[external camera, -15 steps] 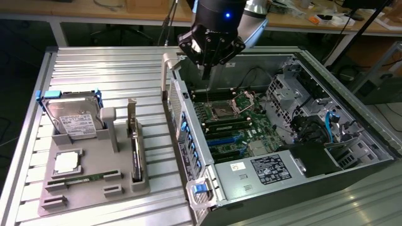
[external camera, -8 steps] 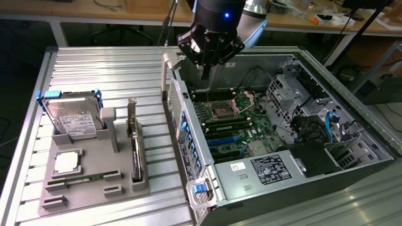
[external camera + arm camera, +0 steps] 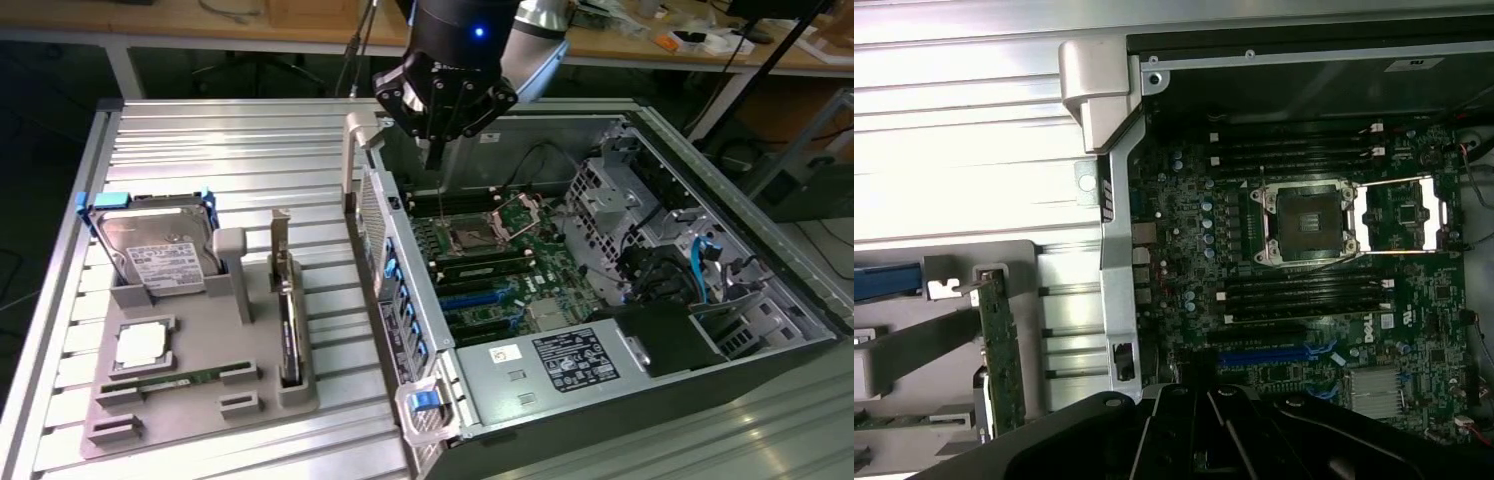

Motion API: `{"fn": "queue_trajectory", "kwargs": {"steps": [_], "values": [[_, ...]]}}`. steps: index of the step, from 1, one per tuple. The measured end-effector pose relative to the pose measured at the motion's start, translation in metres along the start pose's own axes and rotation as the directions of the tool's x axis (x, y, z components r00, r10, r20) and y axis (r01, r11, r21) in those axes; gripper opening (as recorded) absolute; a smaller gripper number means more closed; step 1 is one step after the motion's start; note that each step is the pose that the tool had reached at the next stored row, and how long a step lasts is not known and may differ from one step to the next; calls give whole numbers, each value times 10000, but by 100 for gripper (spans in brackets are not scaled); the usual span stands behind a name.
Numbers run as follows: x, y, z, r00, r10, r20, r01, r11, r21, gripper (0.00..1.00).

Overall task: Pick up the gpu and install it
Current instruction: 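Reach for the gpu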

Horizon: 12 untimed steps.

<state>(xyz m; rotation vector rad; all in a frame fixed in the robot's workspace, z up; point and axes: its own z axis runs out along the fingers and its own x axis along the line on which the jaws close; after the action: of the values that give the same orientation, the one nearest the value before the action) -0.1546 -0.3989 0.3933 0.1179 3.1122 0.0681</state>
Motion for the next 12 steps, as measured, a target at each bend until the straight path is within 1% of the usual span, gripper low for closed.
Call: {"fn": "queue_trajectory", "kwargs": {"steps": [12], "values": [[23,-2,-1,10000,0,0,0,10000,0,11]]}}
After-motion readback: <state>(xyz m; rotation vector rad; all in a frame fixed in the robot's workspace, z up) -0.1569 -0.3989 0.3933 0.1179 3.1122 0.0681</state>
